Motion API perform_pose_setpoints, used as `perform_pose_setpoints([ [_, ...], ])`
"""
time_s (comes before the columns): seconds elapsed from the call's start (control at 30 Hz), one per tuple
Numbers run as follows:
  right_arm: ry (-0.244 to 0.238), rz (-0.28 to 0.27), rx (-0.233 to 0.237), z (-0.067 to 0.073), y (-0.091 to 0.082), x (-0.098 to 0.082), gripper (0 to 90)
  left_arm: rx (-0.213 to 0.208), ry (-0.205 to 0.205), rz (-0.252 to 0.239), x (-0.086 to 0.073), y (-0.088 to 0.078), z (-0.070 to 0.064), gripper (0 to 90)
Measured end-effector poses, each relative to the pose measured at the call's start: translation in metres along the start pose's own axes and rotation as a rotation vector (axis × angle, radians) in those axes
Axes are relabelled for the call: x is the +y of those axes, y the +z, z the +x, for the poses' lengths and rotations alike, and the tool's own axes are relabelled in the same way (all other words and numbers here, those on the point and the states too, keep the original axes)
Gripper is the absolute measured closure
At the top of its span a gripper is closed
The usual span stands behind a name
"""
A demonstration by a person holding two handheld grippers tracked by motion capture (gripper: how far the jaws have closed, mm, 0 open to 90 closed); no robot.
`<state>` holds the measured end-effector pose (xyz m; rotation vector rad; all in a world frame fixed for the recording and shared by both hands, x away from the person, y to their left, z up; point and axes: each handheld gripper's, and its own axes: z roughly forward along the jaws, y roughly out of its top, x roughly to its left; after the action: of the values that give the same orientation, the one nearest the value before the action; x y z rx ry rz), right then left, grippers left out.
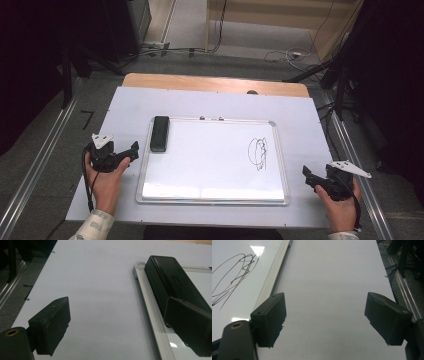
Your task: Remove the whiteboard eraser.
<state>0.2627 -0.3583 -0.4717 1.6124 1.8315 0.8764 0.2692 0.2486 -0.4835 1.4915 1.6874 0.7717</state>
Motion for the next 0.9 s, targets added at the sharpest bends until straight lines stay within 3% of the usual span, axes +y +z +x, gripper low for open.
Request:
perform_pose_setpoints([
  [0.63,0.005,0.006,0.002,0.001,0.001,0.0,16.6,-0.047,0.031,0.018,0.018,0.024,-0.034,8.2],
  [0.9,0.003,0.006,0.001,0.002,0.001,0.0,16.6,-0.034,0.045,0.035,0.024,0.038,-0.045,11.2],
])
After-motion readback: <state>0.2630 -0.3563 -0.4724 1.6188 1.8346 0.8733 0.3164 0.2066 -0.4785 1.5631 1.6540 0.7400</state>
